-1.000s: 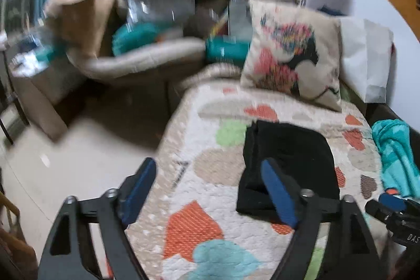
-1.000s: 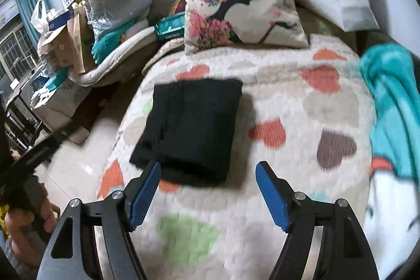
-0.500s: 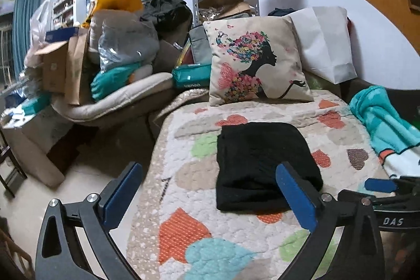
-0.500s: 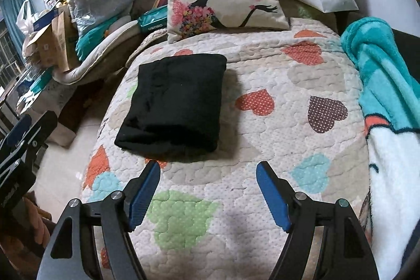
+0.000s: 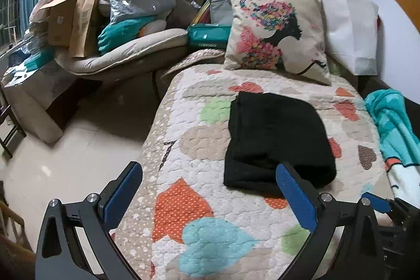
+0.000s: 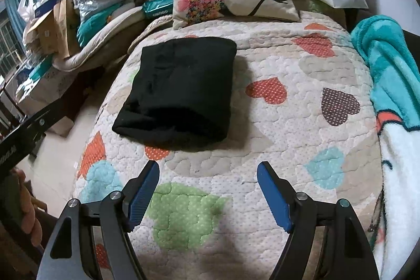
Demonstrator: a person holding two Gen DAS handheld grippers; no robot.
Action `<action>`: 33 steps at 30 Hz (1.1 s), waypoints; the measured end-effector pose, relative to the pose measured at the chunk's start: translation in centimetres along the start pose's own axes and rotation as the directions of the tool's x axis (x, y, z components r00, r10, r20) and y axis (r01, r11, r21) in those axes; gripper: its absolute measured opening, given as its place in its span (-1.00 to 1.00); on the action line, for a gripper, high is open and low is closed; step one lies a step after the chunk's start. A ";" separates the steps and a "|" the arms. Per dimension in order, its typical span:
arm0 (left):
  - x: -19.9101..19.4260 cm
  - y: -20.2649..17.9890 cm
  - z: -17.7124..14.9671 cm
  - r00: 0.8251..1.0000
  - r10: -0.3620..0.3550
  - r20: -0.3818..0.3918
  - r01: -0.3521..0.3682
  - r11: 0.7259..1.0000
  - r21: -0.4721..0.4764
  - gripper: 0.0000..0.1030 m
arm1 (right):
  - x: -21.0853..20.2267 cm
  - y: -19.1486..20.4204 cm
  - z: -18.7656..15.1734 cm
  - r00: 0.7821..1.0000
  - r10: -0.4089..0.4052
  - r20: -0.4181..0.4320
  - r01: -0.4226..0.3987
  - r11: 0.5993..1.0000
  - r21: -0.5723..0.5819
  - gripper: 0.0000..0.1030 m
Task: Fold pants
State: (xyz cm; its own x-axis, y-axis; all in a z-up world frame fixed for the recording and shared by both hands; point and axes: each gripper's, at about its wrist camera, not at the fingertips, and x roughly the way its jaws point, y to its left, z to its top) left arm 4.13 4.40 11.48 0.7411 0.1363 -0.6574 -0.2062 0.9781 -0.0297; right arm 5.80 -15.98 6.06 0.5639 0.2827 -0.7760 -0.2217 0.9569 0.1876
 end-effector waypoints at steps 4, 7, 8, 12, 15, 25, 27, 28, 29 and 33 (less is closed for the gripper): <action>0.6 0.2 -0.1 0.999 -0.011 -0.036 0.011 1.000 -0.009 0.97 | 0.2 0.2 -0.1 1.000 -0.002 -0.005 0.002 1.000 -0.006 0.60; 0.7 -0.1 -0.2 0.999 -0.021 -0.042 0.021 1.000 0.004 0.97 | 0.3 0.1 -0.2 1.000 -0.005 -0.010 0.005 1.000 -0.002 0.61; 0.7 -0.2 -0.3 0.999 -0.021 -0.040 0.021 1.000 0.009 0.97 | 0.3 0.1 -0.2 1.000 -0.005 -0.010 0.005 1.000 -0.001 0.61; 0.8 -0.4 -0.4 0.998 -0.037 -0.050 0.038 0.999 0.017 0.97 | 0.3 0.1 -0.2 1.000 -0.009 -0.010 0.009 1.000 -0.002 0.61; 1.1 -0.3 -0.4 0.996 -0.057 -0.069 0.057 0.998 0.006 0.97 | 0.3 0.1 -0.2 1.000 -0.008 -0.010 0.008 1.000 0.000 0.62; 1.8 -0.4 -0.7 0.990 -0.090 -0.113 0.089 0.996 -0.013 0.97 | 0.4 0.2 -0.3 1.000 -0.013 -0.011 0.013 1.000 -0.005 0.64; 1.8 -0.4 -0.7 0.989 -0.091 -0.113 0.090 0.996 -0.015 0.97 | 0.4 0.2 -0.3 1.000 -0.013 -0.012 0.013 1.000 -0.006 0.64; 1.8 -0.5 -0.7 0.990 -0.089 -0.112 0.088 0.996 -0.011 0.97 | 0.4 0.2 -0.3 1.000 -0.013 -0.013 0.013 1.000 -0.007 0.64; 1.7 -0.5 -0.7 0.990 -0.087 -0.112 0.087 0.996 -0.009 0.97 | 0.5 0.2 -0.3 1.000 -0.012 -0.014 0.012 1.000 -0.008 0.64; 1.7 -0.6 -0.7 0.990 -0.085 -0.112 0.085 0.996 -0.006 0.97 | 0.5 0.1 -0.3 1.000 -0.012 -0.015 0.012 1.000 -0.009 0.64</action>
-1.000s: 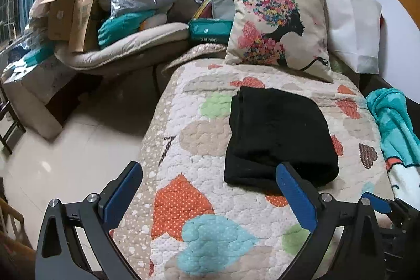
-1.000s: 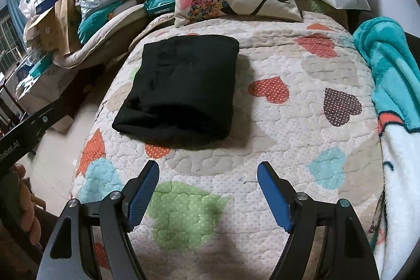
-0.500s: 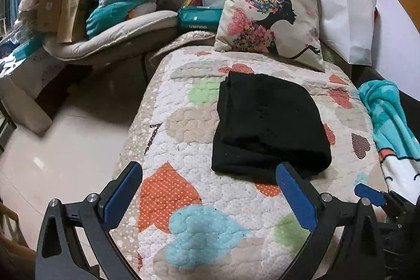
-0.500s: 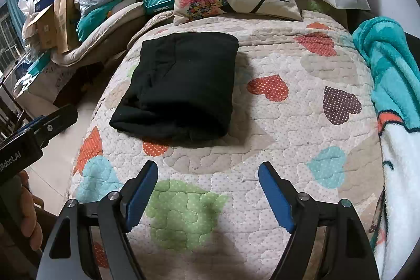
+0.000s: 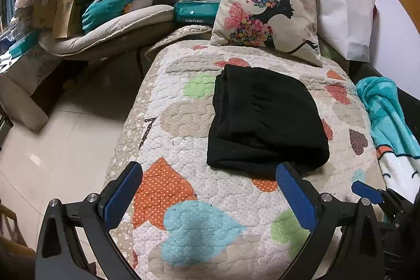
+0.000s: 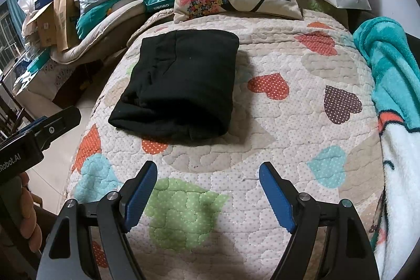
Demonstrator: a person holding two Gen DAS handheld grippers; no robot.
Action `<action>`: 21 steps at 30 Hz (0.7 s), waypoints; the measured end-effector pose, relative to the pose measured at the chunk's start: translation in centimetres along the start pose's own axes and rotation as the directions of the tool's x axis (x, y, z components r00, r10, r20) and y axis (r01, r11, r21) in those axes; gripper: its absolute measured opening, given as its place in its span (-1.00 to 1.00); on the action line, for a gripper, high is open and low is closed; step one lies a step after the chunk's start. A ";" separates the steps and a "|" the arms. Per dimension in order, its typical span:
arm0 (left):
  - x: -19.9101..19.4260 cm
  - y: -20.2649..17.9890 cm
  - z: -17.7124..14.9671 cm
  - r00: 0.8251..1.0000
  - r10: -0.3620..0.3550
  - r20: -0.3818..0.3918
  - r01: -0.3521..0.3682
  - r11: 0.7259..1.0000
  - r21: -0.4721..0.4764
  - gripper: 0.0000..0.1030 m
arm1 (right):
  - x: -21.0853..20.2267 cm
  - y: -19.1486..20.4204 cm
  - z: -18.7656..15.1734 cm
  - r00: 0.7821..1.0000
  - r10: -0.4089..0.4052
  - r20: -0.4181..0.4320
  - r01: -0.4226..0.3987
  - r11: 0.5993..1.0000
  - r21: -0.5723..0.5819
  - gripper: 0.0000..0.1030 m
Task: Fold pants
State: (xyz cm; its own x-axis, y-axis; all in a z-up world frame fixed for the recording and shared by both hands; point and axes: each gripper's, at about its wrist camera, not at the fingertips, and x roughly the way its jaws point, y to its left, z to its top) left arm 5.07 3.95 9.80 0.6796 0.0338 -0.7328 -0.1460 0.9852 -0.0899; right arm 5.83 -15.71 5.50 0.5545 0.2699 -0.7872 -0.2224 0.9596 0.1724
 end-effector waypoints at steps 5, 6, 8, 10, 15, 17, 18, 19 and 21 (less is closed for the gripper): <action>0.2 0.1 -0.1 1.000 0.002 -0.007 -0.002 1.000 0.006 0.97 | 0.0 0.1 0.0 1.000 -0.002 0.000 0.002 1.000 0.001 0.64; 0.2 0.1 -0.1 1.000 0.002 -0.010 -0.002 1.000 0.007 0.97 | 0.0 0.1 0.0 1.000 -0.002 0.000 0.002 1.000 0.001 0.65; 0.3 0.1 -0.1 1.000 0.004 -0.013 -0.004 1.000 0.011 0.97 | 0.0 0.1 0.0 1.000 -0.002 0.000 0.002 1.000 0.001 0.65; 0.3 0.0 -0.2 1.000 0.007 -0.013 -0.007 1.000 0.013 0.97 | 0.0 0.1 0.0 1.000 -0.002 -0.001 0.002 1.000 0.001 0.65; -0.1 0.2 -0.1 1.000 0.015 0.019 -0.015 1.000 0.003 0.97 | 0.0 0.2 -0.1 1.000 -0.003 0.001 0.003 1.000 -0.003 0.65; -0.8 0.7 0.2 0.998 0.002 0.060 -0.001 1.000 -0.016 0.97 | 0.1 0.1 -0.1 1.000 -0.003 0.003 0.003 1.000 -0.008 0.65; -1.2 0.9 0.3 0.997 -0.006 0.083 0.008 1.000 -0.021 0.97 | 0.1 0.1 -0.2 1.000 -0.002 0.005 0.003 1.000 -0.010 0.65; -1.5 1.0 0.5 0.995 -0.016 0.099 0.018 1.000 -0.021 0.97 | 0.1 0.1 -0.2 1.000 -0.003 0.007 0.003 1.000 -0.012 0.65; -1.8 0.9 0.7 0.993 -0.030 0.117 0.031 0.999 -0.014 0.97 | 0.1 0.2 -0.2 1.000 -0.006 0.011 0.006 1.000 -0.020 0.65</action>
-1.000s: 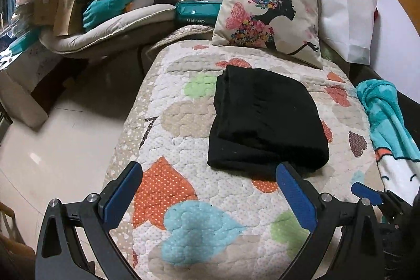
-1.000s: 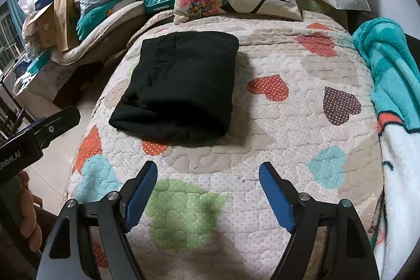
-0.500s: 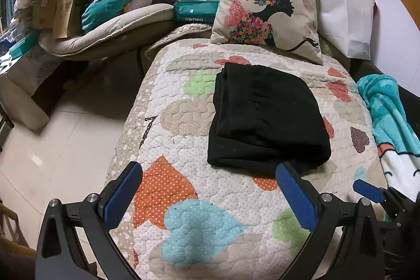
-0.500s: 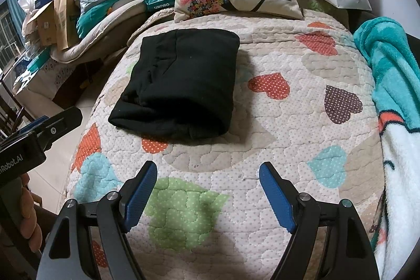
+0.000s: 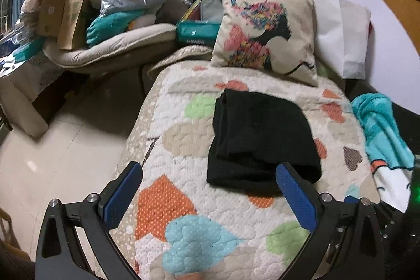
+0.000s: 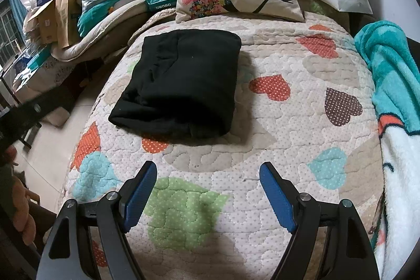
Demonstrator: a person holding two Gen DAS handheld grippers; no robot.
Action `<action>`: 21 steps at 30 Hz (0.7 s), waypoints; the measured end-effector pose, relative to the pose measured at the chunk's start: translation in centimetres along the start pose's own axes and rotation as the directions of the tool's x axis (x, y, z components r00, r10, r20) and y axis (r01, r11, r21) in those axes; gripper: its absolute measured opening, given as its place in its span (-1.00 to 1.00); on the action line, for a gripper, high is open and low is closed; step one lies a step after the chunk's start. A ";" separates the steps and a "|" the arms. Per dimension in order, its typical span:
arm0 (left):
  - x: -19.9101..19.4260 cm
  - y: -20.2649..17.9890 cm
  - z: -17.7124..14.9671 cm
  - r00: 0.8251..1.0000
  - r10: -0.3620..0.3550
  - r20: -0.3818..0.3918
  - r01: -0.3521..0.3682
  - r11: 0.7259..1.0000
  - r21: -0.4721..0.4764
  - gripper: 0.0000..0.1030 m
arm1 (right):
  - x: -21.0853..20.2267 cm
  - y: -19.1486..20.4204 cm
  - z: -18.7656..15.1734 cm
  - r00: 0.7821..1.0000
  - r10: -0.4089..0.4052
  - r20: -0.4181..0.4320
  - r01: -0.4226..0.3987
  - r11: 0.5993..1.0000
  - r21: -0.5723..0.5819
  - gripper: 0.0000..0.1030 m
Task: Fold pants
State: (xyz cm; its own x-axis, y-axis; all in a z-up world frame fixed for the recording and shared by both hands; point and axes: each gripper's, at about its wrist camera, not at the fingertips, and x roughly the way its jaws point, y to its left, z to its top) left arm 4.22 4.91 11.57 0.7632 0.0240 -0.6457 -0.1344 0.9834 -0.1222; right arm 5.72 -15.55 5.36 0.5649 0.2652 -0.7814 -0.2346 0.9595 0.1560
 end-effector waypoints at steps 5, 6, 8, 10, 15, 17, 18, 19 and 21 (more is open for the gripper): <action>-0.8 -0.6 0.2 0.999 -0.010 0.051 0.009 0.999 0.038 0.97 | -0.1 0.1 0.0 1.000 -0.005 0.004 0.005 1.000 -0.008 0.65; -0.8 -0.7 0.2 0.998 -0.013 0.055 0.011 0.999 0.041 0.97 | -0.1 0.0 -0.1 1.000 -0.006 0.005 0.006 1.000 -0.010 0.65; -0.5 -0.8 0.2 0.999 -0.027 0.036 0.025 0.999 0.043 0.97 | -0.2 0.2 0.0 1.000 -0.008 0.005 0.008 1.000 -0.012 0.65; 0.2 -0.9 0.0 0.999 -0.040 -0.012 0.040 0.998 0.040 0.97 | -0.3 0.2 0.1 1.000 -0.010 0.005 0.010 1.000 -0.012 0.65; 2.0 -1.2 -1.1 0.994 0.010 -0.106 -0.003 0.998 0.066 0.97 | -0.5 -0.5 0.0 0.999 -0.035 -0.002 0.035 0.999 -0.016 0.65; 2.4 -1.4 -1.7 0.992 0.025 -0.127 -0.015 0.997 0.077 0.97 | -0.7 -0.9 -0.2 0.999 -0.047 -0.006 0.047 0.999 -0.007 0.65; 2.5 -1.6 -1.9 0.990 0.029 -0.137 -0.018 0.997 0.081 0.97 | -0.8 -1.2 -0.3 0.999 -0.052 -0.011 0.052 0.999 0.003 0.65; 2.6 -1.6 -2.1 0.989 0.028 -0.145 -0.016 0.996 0.083 0.97 | -0.8 -1.6 -0.4 0.998 -0.056 -0.017 0.056 0.998 0.016 0.65; 2.9 -1.7 -2.4 0.986 0.032 -0.166 -0.018 0.996 0.086 0.97 | -1.0 -2.2 -0.5 0.998 -0.065 -0.022 0.066 0.997 0.035 0.66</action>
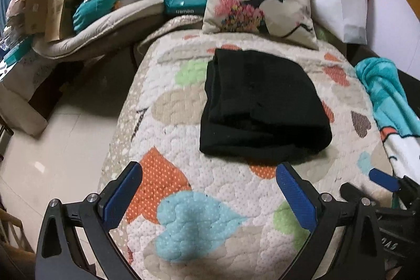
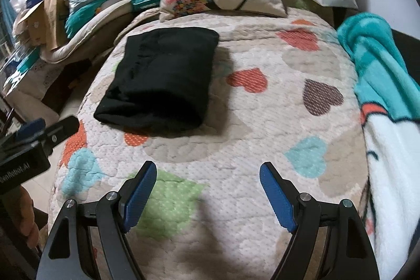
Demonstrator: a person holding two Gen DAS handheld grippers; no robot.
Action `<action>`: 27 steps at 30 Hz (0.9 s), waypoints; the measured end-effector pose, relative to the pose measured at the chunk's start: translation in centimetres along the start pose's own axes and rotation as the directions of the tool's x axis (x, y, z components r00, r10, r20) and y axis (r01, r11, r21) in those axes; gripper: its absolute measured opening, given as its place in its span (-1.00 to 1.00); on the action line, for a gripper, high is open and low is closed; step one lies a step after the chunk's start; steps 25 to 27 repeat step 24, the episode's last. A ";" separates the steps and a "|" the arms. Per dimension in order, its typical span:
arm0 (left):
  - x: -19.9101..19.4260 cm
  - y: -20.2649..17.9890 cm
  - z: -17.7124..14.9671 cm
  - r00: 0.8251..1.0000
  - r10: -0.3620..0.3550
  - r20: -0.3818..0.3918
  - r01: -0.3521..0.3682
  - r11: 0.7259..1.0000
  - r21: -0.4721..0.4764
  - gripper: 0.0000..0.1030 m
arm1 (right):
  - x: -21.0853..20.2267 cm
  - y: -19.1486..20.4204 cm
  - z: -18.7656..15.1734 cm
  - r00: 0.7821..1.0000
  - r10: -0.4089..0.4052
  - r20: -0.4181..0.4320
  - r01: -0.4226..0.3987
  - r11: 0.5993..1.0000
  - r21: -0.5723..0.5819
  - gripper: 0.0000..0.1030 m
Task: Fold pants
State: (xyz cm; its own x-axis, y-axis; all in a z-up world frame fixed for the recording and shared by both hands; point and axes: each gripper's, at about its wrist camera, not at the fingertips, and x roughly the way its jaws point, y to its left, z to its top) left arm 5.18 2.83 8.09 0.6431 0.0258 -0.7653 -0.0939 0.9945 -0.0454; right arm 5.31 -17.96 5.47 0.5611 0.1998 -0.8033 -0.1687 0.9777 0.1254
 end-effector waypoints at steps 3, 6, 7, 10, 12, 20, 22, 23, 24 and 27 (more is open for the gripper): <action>0.6 -0.2 -0.4 0.999 -0.015 -0.040 0.015 1.000 -0.005 0.97 | -0.1 0.1 0.0 1.000 -0.005 -0.001 0.005 1.000 0.000 0.66; 1.2 -0.3 -0.8 0.996 -0.028 -0.081 0.026 1.000 -0.014 0.97 | 0.1 0.4 -0.1 1.000 -0.001 -0.010 0.001 1.000 -0.017 0.67; 1.4 -0.3 -0.9 0.995 -0.035 -0.097 0.033 0.999 -0.018 0.97 | 0.2 0.4 -0.2 1.000 0.001 -0.015 -0.002 1.000 -0.025 0.67; 1.8 -0.3 -1.1 0.991 -0.050 -0.125 0.046 0.998 -0.031 0.97 | 0.2 0.7 -0.4 1.000 0.003 -0.019 -0.004 0.999 -0.044 0.66; 2.0 -0.3 -1.2 0.990 -0.051 -0.135 0.047 0.998 -0.033 0.97 | 0.2 0.8 -0.6 1.000 0.001 -0.020 -0.002 0.999 -0.051 0.67; 2.9 0.2 -1.4 0.982 -0.058 -0.178 0.047 0.997 -0.064 0.97 | 0.7 1.2 -0.5 1.000 -0.003 -0.028 0.002 0.999 -0.038 0.67; 3.0 0.3 -1.4 0.983 -0.048 -0.180 0.038 0.997 -0.060 0.97 | 0.8 1.2 -0.5 1.000 -0.005 -0.028 0.004 0.999 -0.040 0.67; 3.0 0.3 -1.5 0.982 -0.049 -0.180 0.039 0.997 -0.059 0.97 | 0.8 1.2 -0.5 1.000 -0.006 -0.028 0.005 0.999 -0.041 0.67; 3.1 0.3 -1.5 0.982 -0.052 -0.183 0.042 0.997 -0.061 0.97 | 0.8 1.2 -0.4 1.000 -0.007 -0.027 0.006 0.999 -0.042 0.67; 3.1 0.3 -1.5 0.982 -0.052 -0.183 0.042 0.997 -0.061 0.97 | 0.8 1.2 -0.4 1.000 -0.007 -0.027 0.006 0.999 -0.042 0.67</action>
